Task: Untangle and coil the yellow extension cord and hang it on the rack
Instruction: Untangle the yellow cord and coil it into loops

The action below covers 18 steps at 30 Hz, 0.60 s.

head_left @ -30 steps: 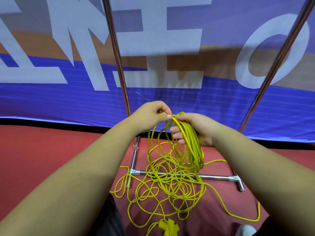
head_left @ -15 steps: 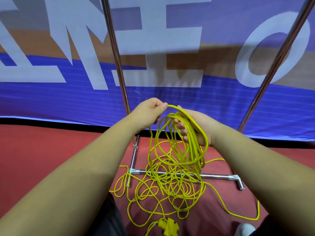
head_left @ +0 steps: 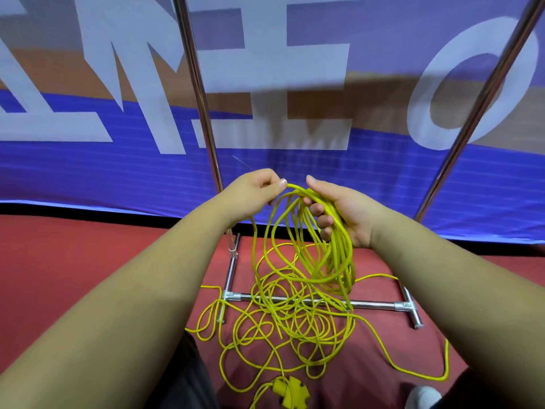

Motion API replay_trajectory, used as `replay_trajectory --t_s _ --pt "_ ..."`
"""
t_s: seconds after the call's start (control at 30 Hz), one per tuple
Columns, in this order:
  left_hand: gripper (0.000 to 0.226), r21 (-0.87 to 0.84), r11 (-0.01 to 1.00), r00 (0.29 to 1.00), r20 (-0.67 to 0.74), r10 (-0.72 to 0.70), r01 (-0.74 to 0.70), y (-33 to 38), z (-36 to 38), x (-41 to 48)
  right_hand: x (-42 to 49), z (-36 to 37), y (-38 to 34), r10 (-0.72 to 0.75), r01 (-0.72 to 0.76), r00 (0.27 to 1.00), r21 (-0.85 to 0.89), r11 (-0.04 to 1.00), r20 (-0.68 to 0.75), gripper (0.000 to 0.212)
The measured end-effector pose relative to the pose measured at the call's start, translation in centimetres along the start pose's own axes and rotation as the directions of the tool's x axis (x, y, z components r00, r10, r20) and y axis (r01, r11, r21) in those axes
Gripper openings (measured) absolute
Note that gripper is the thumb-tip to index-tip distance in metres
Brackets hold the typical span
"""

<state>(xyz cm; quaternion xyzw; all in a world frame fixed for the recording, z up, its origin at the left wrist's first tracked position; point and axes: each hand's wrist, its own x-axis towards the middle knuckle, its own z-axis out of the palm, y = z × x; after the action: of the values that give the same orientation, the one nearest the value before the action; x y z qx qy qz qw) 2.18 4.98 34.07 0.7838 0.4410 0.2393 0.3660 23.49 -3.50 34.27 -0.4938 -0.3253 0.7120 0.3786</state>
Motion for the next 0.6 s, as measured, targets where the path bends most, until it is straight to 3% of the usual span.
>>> replay_trajectory --t_s 0.27,0.37,0.47,0.53,0.6 --pt "0.046 0.173 0.979 0.988 0.087 -0.127 0.111 -0.9 0.8 0.2 0.4 0.0 0.1 -0.033 0.033 0.999 0.071 0.997 -0.004 0.011" --pt "0.058 0.413 0.898 0.970 0.113 -0.214 0.150 -1.8 1.3 0.3 0.1 0.2 -0.2 -0.043 0.045 0.996 0.021 0.999 -0.080 0.017" --pt "0.072 0.503 0.804 0.925 0.024 -0.379 0.316 -1.7 2.5 0.4 -0.2 0.3 -0.4 -0.045 0.048 0.995 0.029 0.998 -0.094 0.017" --pt "0.041 0.631 0.702 0.903 0.008 -0.430 0.329 0.2 2.5 -0.3 -0.2 0.2 -0.5 -0.042 0.048 0.995 0.059 0.997 -0.090 0.018" --pt "0.017 0.714 0.681 0.904 0.169 -0.394 0.163 1.9 2.6 -0.6 0.2 0.2 -0.4 -0.061 0.074 0.992 0.116 0.990 -0.109 0.019"
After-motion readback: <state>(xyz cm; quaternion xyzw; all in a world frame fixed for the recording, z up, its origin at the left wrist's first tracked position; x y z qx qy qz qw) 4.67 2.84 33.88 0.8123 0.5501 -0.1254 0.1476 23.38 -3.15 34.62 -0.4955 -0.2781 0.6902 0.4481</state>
